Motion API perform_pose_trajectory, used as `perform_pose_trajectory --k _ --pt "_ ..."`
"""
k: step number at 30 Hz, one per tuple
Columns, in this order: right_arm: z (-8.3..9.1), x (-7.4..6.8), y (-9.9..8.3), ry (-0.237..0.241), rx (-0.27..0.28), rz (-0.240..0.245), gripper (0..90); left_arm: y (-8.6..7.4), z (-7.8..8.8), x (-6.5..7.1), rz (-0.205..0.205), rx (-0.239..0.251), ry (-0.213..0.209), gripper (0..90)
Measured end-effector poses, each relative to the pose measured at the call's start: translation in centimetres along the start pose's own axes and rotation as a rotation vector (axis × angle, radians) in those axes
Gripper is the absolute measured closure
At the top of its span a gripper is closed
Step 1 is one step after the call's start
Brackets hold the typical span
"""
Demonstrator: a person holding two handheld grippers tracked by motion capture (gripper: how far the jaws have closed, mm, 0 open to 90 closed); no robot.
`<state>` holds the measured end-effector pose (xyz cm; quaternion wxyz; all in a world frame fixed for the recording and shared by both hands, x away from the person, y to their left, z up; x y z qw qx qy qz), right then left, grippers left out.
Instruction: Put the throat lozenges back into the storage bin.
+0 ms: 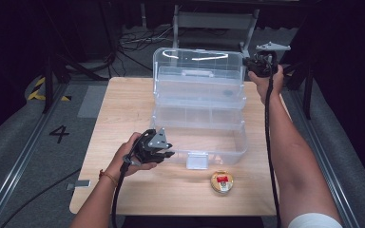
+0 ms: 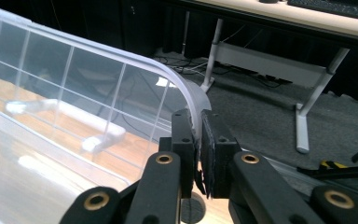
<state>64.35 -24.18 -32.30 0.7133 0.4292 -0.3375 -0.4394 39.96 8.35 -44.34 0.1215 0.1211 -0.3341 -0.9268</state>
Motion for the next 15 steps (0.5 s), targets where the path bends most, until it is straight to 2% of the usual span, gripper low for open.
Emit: perform_pose_trajectory --k 2,7,8,15 --pt "-0.4 0.1 -0.1 0.008 -0.003 -0.009 84.8 -0.5 -0.6 0.0 -0.028 -0.070 0.030 73.7" --pt "-1.3 0.4 -0.2 0.004 -0.028 -0.014 84.7 -0.5 -0.5 0.0 -0.027 -0.056 0.027 73.8" --pt "-1.6 0.4 -0.3 0.003 -0.036 -0.023 84.7 -0.5 -0.6 0.0 -0.014 -0.042 0.021 73.9" --pt "-2.6 0.6 -0.4 0.000 -0.069 -0.025 84.5 -0.5 -0.6 -0.1 -0.017 -0.040 0.016 74.3"
Point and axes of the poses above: each handheld gripper's, and its own axes: z roughly backward along the jaws, y roughly out of its top, x roughly to its right, the point moved 6 cm from there along -z, roughly forward along the jaws, and after that the axes turned 1 degree about -y, right-handed, at the moved point
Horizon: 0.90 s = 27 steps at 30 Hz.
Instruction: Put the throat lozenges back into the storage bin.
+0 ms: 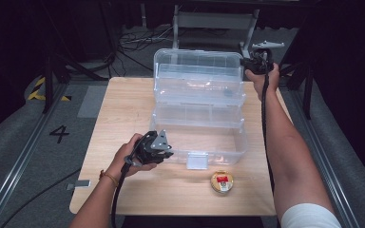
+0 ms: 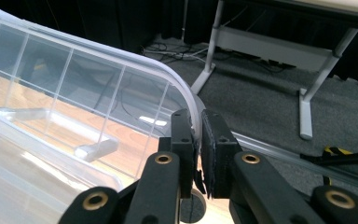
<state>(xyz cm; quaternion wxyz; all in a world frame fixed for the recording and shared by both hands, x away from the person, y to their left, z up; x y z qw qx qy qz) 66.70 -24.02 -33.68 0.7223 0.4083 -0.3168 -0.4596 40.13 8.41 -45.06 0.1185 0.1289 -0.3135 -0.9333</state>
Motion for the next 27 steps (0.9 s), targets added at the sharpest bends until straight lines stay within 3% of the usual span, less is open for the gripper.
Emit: perform_pose_trajectory --k 19,26,27 --pt "-2.7 0.5 -0.7 -0.001 -0.075 0.010 83.9 0.0 -0.1 -0.1 0.009 0.005 -0.015 74.6" --pt "-3.4 0.9 -1.0 0.005 -0.092 0.004 90.0 0.0 -0.2 -0.1 0.009 0.015 -0.019 74.7" --pt "-3.5 0.7 -1.0 0.033 -0.083 -0.008 90.0 0.0 -0.2 -0.1 0.009 0.019 -0.021 74.8"
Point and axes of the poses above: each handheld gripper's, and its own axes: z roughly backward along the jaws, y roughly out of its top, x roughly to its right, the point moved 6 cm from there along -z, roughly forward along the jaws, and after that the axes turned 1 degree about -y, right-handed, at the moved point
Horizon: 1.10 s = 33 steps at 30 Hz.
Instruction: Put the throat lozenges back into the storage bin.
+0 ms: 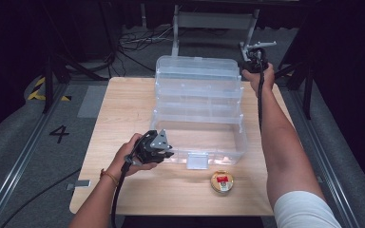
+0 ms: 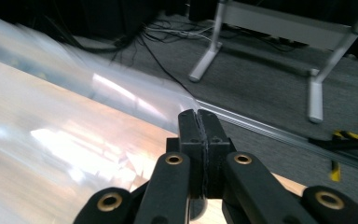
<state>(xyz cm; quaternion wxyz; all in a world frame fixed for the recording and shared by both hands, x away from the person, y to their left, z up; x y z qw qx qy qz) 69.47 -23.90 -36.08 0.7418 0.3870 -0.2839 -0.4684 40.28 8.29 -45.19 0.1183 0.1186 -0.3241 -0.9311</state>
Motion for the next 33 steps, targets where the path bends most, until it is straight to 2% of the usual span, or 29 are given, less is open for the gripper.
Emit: perform_pose_trajectory --k 2,3,6,10,17,25,28,33 --pt "-0.1 -0.3 0.0 -0.014 -0.017 0.019 90.0 0.1 -0.1 -0.2 0.004 0.010 0.002 74.7" --pt "-0.2 -0.5 0.0 -0.013 -0.027 0.027 90.0 0.1 -0.1 -0.3 0.002 0.017 -0.010 75.4" --pt "0.0 -0.8 0.0 -0.005 -0.022 0.026 90.0 0.0 -0.1 -0.4 0.014 0.032 -0.032 76.4" --pt "0.3 -0.6 0.0 -0.015 -0.031 0.023 89.8 -0.1 -0.2 -0.4 0.015 0.036 -0.035 76.3" --pt "1.9 0.0 -0.6 -0.033 -0.027 0.026 88.4 -0.1 -0.2 -0.4 0.017 0.027 -0.027 75.7" --pt "4.0 -0.9 -1.4 -0.008 -0.011 0.057 87.6 -0.2 -0.2 -0.5 0.012 0.024 -0.028 75.0" --pt "5.0 -1.0 -1.6 0.005 0.001 0.051 87.1 -0.2 -0.2 -0.5 0.010 0.023 -0.030 75.0" --pt "6.1 -1.1 -2.1 -0.004 -0.007 0.082 86.4 -0.2 -0.3 -0.4 0.007 0.023 -0.026 74.9"
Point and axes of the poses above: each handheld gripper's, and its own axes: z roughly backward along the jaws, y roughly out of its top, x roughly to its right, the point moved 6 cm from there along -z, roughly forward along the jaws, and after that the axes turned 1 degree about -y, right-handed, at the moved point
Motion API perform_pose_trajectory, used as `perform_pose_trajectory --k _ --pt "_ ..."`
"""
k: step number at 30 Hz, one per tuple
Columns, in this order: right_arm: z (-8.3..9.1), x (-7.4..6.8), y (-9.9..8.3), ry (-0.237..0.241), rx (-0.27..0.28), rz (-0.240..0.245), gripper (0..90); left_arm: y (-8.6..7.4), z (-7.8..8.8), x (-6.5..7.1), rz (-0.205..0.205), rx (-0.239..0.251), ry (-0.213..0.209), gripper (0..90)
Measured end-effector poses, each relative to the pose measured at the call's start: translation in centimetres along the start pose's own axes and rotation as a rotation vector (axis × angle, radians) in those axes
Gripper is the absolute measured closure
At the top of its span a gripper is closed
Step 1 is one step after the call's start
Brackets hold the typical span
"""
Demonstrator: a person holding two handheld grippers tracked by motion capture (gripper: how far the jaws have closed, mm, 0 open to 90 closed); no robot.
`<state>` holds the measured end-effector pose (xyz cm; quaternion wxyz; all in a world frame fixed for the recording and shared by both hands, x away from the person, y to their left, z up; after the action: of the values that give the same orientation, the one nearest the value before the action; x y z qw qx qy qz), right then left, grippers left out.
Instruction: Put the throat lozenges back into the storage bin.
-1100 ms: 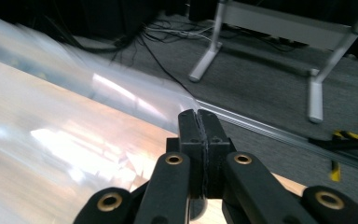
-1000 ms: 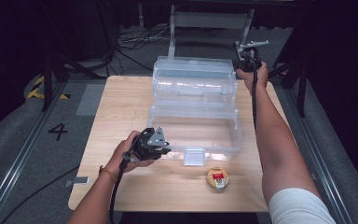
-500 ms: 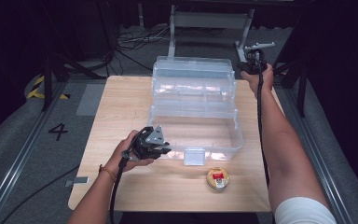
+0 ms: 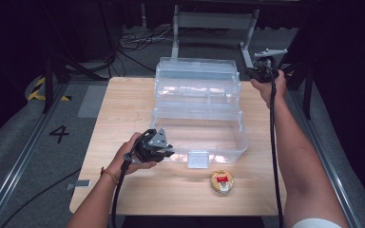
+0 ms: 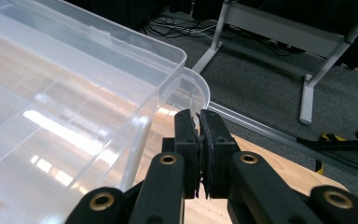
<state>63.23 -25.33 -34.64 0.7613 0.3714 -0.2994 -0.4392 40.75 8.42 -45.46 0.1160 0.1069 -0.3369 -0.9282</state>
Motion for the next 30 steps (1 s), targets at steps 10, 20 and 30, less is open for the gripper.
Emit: perform_pose_trajectory --k 10,20,30 --pt "4.3 -1.7 -2.2 0.039 0.006 0.069 82.6 -0.1 -0.1 0.0 -0.011 -0.014 0.003 74.2" --pt "8.7 -2.9 -4.8 0.076 0.009 0.090 68.5 -0.1 -0.2 0.0 -0.001 -0.023 0.013 72.7" --pt "12.5 -4.4 -8.6 0.117 -0.045 0.160 49.2 -0.1 -0.2 0.1 0.004 -0.030 0.025 71.6"
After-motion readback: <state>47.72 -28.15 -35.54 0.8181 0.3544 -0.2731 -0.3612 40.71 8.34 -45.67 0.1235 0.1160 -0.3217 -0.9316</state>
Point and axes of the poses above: each handheld gripper's, and its own axes: z roughly backward along the jaws, y roughly out of its top, x roughly to its right, the point moved 6 cm from there along -z, roughly forward along the jaws, and after that the axes turned 1 degree about -y, right-handed, at the moved point
